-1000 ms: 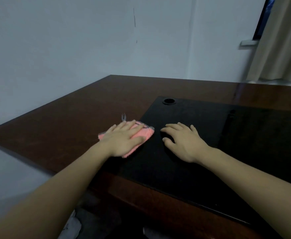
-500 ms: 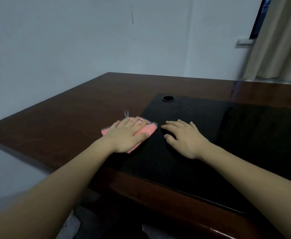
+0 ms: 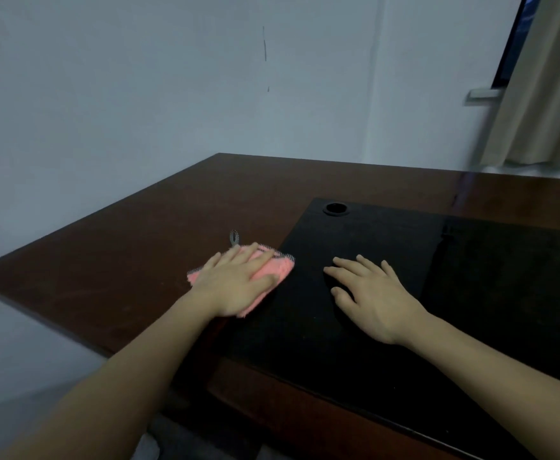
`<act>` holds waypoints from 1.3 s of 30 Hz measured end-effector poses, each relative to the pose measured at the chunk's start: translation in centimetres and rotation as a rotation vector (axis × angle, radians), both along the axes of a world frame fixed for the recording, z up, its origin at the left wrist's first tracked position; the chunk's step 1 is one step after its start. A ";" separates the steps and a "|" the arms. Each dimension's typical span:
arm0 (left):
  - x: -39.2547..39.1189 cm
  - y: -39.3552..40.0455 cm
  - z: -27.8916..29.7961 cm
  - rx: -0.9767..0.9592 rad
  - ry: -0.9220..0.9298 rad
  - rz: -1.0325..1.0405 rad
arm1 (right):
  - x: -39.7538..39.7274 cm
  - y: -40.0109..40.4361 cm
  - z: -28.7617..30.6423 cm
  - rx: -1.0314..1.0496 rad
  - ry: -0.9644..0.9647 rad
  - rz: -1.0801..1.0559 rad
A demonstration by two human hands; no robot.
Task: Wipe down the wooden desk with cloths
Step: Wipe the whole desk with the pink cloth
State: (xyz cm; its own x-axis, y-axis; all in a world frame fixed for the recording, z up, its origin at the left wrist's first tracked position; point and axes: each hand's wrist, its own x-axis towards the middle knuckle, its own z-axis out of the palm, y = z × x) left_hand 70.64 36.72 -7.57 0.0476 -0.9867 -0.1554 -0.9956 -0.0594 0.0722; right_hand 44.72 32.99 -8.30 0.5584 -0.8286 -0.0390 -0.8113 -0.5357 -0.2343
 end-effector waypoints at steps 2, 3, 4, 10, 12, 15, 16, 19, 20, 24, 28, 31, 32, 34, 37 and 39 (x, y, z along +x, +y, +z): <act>-0.2 -2.3 0.0 -0.005 0.000 0.053 | 0.1 0.1 -0.1 -0.008 -0.001 -0.002; -0.4 -3.0 0.0 -0.009 0.002 0.073 | 0.1 0.2 -0.1 -0.013 -0.005 -0.003; -0.7 -3.4 0.0 -0.010 0.007 0.086 | 0.1 0.2 0.0 -0.014 -0.006 -0.005; -2.0 0.7 0.5 0.018 0.021 0.010 | 0.3 0.6 0.1 -0.016 0.003 -0.005; -2.8 3.6 0.5 0.029 0.015 -0.049 | 0.3 0.6 0.1 -0.029 0.008 -0.003; -4.3 8.0 0.3 0.005 0.009 -0.128 | 0.2 0.6 0.2 -0.033 0.007 -0.005; -4.9 9.4 0.1 -0.011 0.011 -0.147 | 0.2 0.5 0.3 -0.028 0.009 -0.003; -6.6 12.5 -0.5 -0.062 -0.003 -0.177 | 0.2 0.4 0.3 -0.018 0.016 -0.007; -6.9 13.1 -0.7 -0.072 -0.006 -0.182 | 0.2 0.3 0.3 -0.022 0.019 -0.006; -6.6 13.3 -0.6 -0.053 0.014 -0.202 | 0.2 0.1 0.1 -0.028 0.021 -0.006; -4.4 10.3 0.0 0.015 0.004 -0.175 | 0.1 0.0 0.2 -0.025 0.021 -0.005; -2.5 5.9 0.4 0.025 -0.013 -0.090 | 0.1 0.1 0.3 -0.025 0.026 -0.010; -2.1 4.3 0.4 0.022 -0.011 -0.056 | 0.1 0.2 0.4 -0.025 0.027 -0.011; -1.7 1.3 0.5 0.016 -0.011 0.006 | 0.2 0.3 0.4 -0.027 0.026 -0.011; -2.1 -1.2 0.5 0.016 -0.012 0.065 | 0.3 0.4 0.5 -0.028 0.020 -0.009; -2.5 -0.9 0.6 0.019 -0.005 0.055 | 0.4 0.4 0.4 -0.022 0.013 -0.009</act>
State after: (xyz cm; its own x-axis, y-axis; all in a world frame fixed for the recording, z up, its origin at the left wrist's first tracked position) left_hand 68.17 35.82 -7.02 0.1020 -0.9795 -0.1735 -0.9912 -0.1149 0.0659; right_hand 45.09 33.42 -7.86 0.5506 -0.8343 -0.0277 -0.8190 -0.5334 -0.2116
